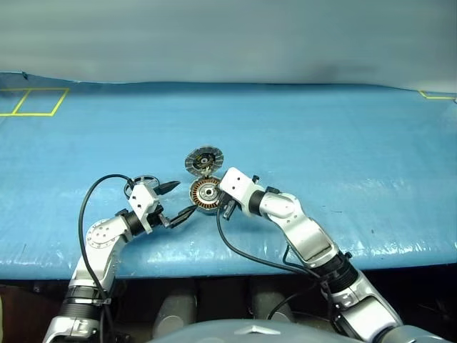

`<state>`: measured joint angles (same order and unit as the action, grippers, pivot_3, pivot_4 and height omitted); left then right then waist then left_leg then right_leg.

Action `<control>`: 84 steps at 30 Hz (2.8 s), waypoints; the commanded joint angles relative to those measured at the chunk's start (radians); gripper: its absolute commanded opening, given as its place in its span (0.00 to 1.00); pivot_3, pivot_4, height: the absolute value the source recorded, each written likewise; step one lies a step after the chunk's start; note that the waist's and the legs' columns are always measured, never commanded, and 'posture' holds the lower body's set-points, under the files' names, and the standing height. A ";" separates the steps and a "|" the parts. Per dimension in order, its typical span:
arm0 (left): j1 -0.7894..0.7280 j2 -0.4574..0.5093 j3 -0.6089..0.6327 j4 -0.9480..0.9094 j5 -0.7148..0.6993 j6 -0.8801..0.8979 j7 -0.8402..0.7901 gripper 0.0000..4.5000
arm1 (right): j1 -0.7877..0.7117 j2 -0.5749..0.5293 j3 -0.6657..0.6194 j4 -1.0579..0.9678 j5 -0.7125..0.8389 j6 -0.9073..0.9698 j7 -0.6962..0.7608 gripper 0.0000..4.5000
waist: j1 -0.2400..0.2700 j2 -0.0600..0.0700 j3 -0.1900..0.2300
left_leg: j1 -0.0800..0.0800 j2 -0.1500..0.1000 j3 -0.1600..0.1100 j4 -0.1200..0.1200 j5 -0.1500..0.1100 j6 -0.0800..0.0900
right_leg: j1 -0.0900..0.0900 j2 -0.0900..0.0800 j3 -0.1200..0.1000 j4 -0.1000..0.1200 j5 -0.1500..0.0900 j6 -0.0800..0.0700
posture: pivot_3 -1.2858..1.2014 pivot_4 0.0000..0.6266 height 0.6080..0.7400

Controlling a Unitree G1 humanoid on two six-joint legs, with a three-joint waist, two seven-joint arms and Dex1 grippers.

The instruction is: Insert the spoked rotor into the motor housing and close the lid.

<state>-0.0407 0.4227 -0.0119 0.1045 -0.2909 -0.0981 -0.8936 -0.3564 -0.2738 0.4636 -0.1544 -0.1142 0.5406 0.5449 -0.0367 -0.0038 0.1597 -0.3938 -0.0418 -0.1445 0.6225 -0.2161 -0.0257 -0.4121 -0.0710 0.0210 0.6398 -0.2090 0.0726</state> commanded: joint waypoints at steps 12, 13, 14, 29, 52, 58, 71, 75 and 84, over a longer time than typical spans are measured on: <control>0.015 0.001 0.016 -0.021 -0.005 -0.026 0.012 0.99 | -0.013 0.025 0.028 -0.001 -0.011 -0.023 0.010 0.01 | -0.001 0.000 0.000 | 0.000 0.000 0.000 0.000 0.000 0.000 | 0.000 0.000 0.000 0.002 -0.001 -0.001 | 0.52 0.24 1.00; 0.015 0.001 0.015 -0.021 -0.006 -0.026 0.012 0.99 | -0.012 0.025 0.030 -0.004 -0.012 -0.023 0.013 0.01 | -0.001 0.000 0.000 | 0.000 0.000 0.000 0.000 0.000 0.000 | 0.000 0.000 0.000 0.002 -0.001 -0.001 | 0.52 0.24 1.00; 0.015 0.001 0.015 -0.021 -0.006 -0.026 0.012 0.99 | -0.012 0.025 0.032 -0.006 -0.012 -0.022 0.014 0.01 | -0.001 0.000 0.000 | 0.000 0.000 0.000 0.000 0.000 0.000 | 0.000 0.000 0.000 0.002 -0.001 -0.001 | 0.52 0.24 1.00; 0.002 -0.001 0.011 -0.005 -0.002 -0.030 0.014 0.99 | -0.011 0.063 0.032 -0.083 -0.007 0.025 0.004 0.01 | 0.000 0.000 0.000 | 0.000 0.000 0.000 0.000 0.000 0.000 | -0.001 0.000 0.000 0.002 -0.001 -0.001 | 0.52 0.24 1.00; 0.008 -0.006 0.006 -0.005 -0.005 -0.032 0.009 0.99 | -0.033 0.037 0.017 0.032 -0.021 -0.011 0.001 0.01 | -0.001 0.000 0.000 | 0.000 0.000 0.000 0.000 0.000 0.000 | -0.001 0.001 0.000 0.002 -0.001 -0.001 | 0.52 0.24 1.00; 0.014 -0.005 0.006 -0.011 -0.006 -0.030 0.007 0.99 | -0.035 0.031 -0.005 0.003 -0.016 -0.013 -0.003 0.01 | 0.000 0.000 0.000 | 0.000 0.000 0.000 0.000 0.000 0.000 | -0.001 0.001 0.000 0.002 -0.001 -0.001 | 0.52 0.24 1.00; -0.004 -0.008 -0.001 -0.001 -0.002 -0.029 0.001 0.99 | -0.022 0.028 -0.021 0.017 -0.015 -0.007 -0.013 0.01 | -0.002 0.000 0.000 | 0.000 0.000 0.000 0.000 0.000 0.000 | -0.001 0.001 0.000 0.002 -0.001 -0.001 | 0.52 0.24 1.00; -0.004 -0.007 0.000 -0.002 -0.002 -0.026 0.000 0.99 | -0.009 0.039 -0.009 0.004 -0.015 -0.001 -0.009 0.01 | -0.001 0.000 0.000 | 0.000 0.000 0.000 0.000 0.000 0.000 | -0.001 0.001 0.000 0.002 -0.001 -0.001 | 0.52 0.24 1.00; 0.007 -0.008 0.003 -0.007 -0.003 -0.027 0.003 0.99 | 0.008 0.045 0.017 0.016 -0.026 0.006 0.003 0.01 | -0.003 0.000 0.000 | 0.000 0.001 0.000 0.000 0.000 0.000 | -0.001 0.001 0.000 0.003 -0.001 -0.001 | 0.52 0.24 1.00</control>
<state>-0.0347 0.4154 -0.0158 0.1142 -0.2880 -0.1144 -0.8933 -0.3627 -0.2362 0.4608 -0.1227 -0.1427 0.5392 0.5367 -0.0401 -0.0037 0.1597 -0.3934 -0.0412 -0.1446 0.6228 -0.2159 -0.0261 -0.4129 -0.0701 0.0211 0.6424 -0.2096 0.0715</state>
